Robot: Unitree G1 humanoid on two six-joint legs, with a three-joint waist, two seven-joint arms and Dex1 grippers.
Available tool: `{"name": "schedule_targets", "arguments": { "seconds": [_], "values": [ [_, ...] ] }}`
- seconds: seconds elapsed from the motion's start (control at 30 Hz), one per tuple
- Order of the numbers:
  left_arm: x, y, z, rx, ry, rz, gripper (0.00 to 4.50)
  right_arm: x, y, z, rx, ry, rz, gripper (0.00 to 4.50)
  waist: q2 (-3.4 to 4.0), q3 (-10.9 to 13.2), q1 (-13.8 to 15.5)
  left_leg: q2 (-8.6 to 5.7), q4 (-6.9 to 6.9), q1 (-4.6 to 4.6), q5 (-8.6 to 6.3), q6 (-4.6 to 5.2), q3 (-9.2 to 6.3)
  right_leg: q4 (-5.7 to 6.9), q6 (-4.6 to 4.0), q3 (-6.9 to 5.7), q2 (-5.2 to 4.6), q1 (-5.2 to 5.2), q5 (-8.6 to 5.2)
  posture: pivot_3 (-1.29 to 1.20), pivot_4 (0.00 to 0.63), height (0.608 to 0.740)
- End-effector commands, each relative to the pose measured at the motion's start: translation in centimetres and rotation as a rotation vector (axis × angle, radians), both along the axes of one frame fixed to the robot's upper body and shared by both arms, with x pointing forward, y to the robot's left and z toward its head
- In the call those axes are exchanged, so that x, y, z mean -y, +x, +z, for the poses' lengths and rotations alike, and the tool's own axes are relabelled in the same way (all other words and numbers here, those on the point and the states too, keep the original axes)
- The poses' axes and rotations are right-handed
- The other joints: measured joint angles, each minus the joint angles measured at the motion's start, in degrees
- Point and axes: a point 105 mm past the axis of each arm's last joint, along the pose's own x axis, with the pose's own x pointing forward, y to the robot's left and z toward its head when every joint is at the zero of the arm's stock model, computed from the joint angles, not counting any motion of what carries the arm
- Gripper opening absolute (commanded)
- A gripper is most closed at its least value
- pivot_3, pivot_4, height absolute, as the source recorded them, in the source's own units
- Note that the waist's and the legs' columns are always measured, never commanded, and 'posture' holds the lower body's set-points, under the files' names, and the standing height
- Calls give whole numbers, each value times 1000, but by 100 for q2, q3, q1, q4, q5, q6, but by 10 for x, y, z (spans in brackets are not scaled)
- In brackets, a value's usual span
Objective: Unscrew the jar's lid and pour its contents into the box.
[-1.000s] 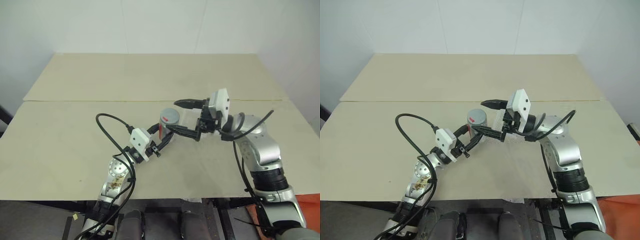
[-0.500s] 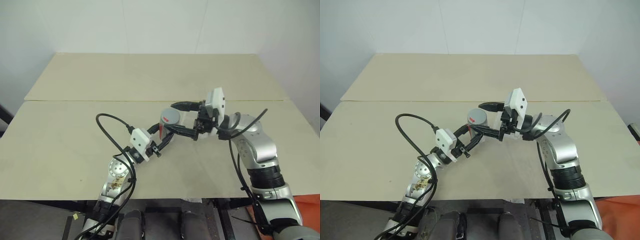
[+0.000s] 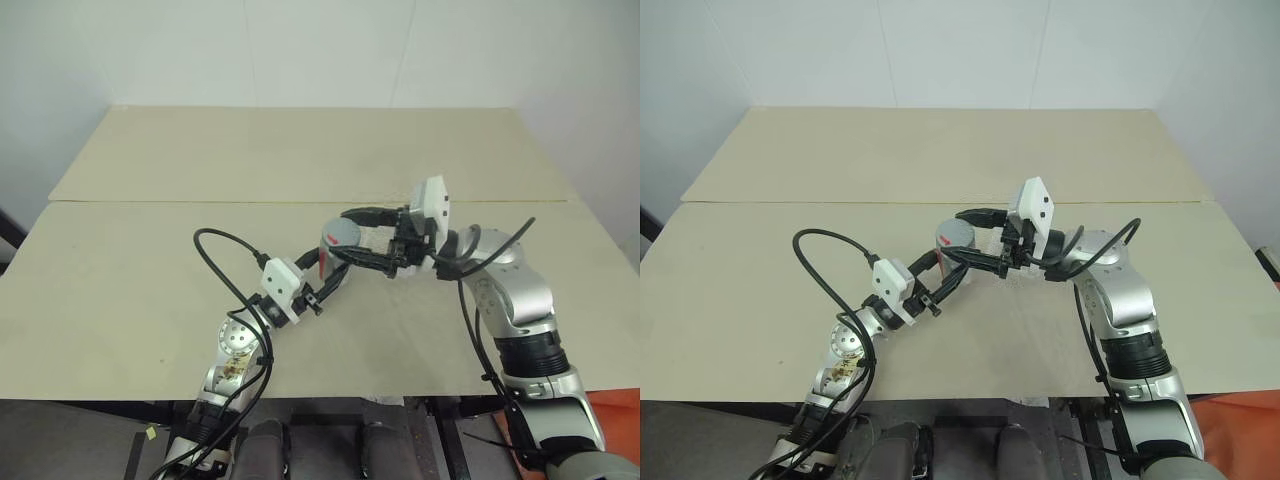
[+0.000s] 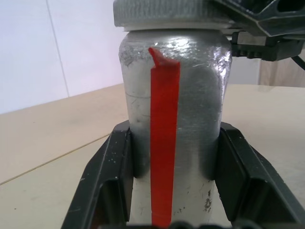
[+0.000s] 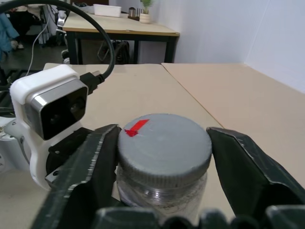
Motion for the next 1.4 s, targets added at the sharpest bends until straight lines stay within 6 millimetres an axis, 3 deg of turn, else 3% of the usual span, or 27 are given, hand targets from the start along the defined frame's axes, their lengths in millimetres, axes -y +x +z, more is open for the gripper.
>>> {"name": "schedule_targets", "arguments": {
  "seconds": [0.03, 0.3, 0.77, 1.0, 1.1, 1.17, 1.27, 1.4],
  "values": [
    [3, -2, 12, 58, -11, -11, 1985, 1, -2, 10, 44, 21, -4, 2792, 0, 0, 0, 0, 0, 0, 0, 0, 0, 0, 0, 0, 0, 0, 0, 0, 150, 740],
    [3, -2, 11, 54, -6, -14, 1985, 3, 0, 14, 51, 24, -16, 2792, 0, 0, 0, 0, 0, 0, 0, 0, 0, 0, 0, 0, 0, 0, 0, 0, 150, 740],
    [2, -2, 6, 68, 33, -16, 1985, 8, -1, 21, -255, 108, -1, 2792, 0, 0, 0, 1, 0, 0, 0, 0, -2, 1, 0, 0, -1, 0, 0, 0, 150, 740],
    [1, -2, 6, 66, 35, -13, 1985, 11, -1, 23, -258, 161, -50, 2792, 0, 0, 0, 1, -1, -1, 0, 0, -2, 0, 0, 0, -2, -1, 0, 0, 150, 740],
    [-2, 2, 10, 73, 38, 3, 1985, 42, 8, 31, -205, 239, -218, 2792, 0, 0, 37, 0, 0, -3, 0, 0, -3, -1, 0, -2, -2, 0, 0, 0, 150, 740],
    [-6, 6, 14, 78, 47, 19, 1985, 68, 7, 25, -185, 218, -339, 2792, 0, 0, 83, -4, 3, -10, 0, 0, -2, -2, 1, -3, -5, -2, 0, 0, 150, 740],
    [-11, 15, 16, 78, 81, 41, 1985, 101, -3, 5, -165, 118, -459, 2792, 0, 0, 102, -7, 7, -23, -1, 2, -4, -10, 3, -11, -8, -3, 1, 0, 150, 740],
    [-18, 28, 18, 88, 129, 52, 1985, 139, -24, -35, -170, -105, -602, 2792, 1, -1, 85, -7, 4, -24, -2, 4, -4, -14, 4, -10, -4, -5, 0, 0, 150, 740]
  ]
}}
